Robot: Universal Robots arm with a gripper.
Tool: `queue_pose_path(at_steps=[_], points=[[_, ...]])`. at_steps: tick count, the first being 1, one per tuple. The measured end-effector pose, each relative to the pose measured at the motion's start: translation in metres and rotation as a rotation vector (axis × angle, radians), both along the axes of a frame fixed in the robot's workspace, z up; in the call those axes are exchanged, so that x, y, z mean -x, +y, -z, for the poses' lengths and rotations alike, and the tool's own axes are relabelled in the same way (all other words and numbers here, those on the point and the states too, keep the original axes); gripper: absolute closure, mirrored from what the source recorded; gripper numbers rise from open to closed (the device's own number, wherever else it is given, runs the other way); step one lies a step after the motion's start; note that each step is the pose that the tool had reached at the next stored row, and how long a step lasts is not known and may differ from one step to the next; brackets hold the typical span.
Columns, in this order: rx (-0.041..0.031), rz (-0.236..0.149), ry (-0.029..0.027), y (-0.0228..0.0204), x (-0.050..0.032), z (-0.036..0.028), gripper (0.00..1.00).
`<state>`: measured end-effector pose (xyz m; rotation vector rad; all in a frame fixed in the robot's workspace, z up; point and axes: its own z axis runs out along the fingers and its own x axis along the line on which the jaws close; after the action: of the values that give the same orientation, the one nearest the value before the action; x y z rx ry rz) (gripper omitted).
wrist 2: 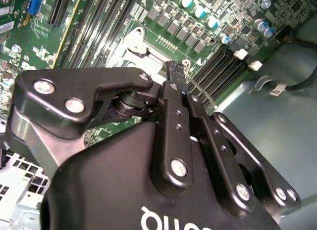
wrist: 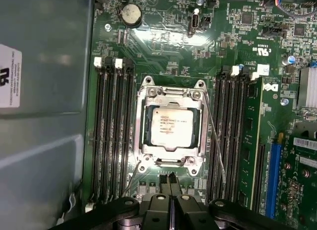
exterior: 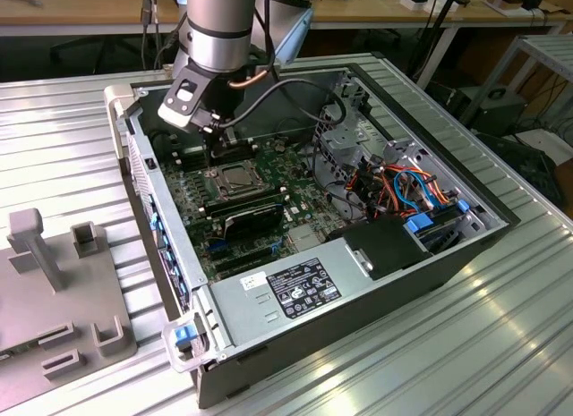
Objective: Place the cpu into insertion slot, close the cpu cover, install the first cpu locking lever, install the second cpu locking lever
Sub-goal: 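Install the first cpu locking lever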
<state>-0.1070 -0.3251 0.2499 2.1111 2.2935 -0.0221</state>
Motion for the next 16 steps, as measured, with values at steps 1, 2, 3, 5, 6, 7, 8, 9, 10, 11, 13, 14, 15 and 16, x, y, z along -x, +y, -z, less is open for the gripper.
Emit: queue_pose_path(at_steps=[1, 2, 3, 5, 6, 7, 8, 9, 10, 11, 13, 14, 15, 16], points=[[-0.0001, -0.027, -0.0001, 0.0, 0.0, 0.0, 0.89], [-0.0002, -0.044, -0.0001, 0.0001, 0.0, 0.0001, 0.89], [-0.0001, -0.069, -0.0001, 0.0001, 0.0, 0.0, 0.89], [0.0002, -0.109, 0.0, 0.0002, 0.0002, -0.0002, 0.89], [0.0004, -0.153, 0.0, 0.0002, 0.0002, -0.0002, 0.89], [0.0003, -0.186, 0.0, 0.0002, 0.0002, -0.0001, 0.89], [0.0004, -0.202, 0.0, 0.0002, 0.0002, -0.0002, 0.89], [0.0004, -0.219, 0.0, 0.0002, 0.0002, -0.0002, 0.89], [0.0004, -0.238, 0.0, 0.0002, 0.0002, -0.0002, 0.89], [0.0004, -0.256, 0.0, 0.0002, 0.0002, -0.0002, 0.89], [0.0004, -0.287, 0.0, 0.0002, 0.0002, -0.0002, 0.89], [0.0004, -0.313, 0.0, 0.0002, 0.0002, -0.0002, 0.89], [0.0003, -0.326, -0.0001, 0.0002, 0.0002, -0.0001, 0.89], [0.0004, -0.335, -0.0001, 0.0002, 0.0002, -0.0001, 0.89]])
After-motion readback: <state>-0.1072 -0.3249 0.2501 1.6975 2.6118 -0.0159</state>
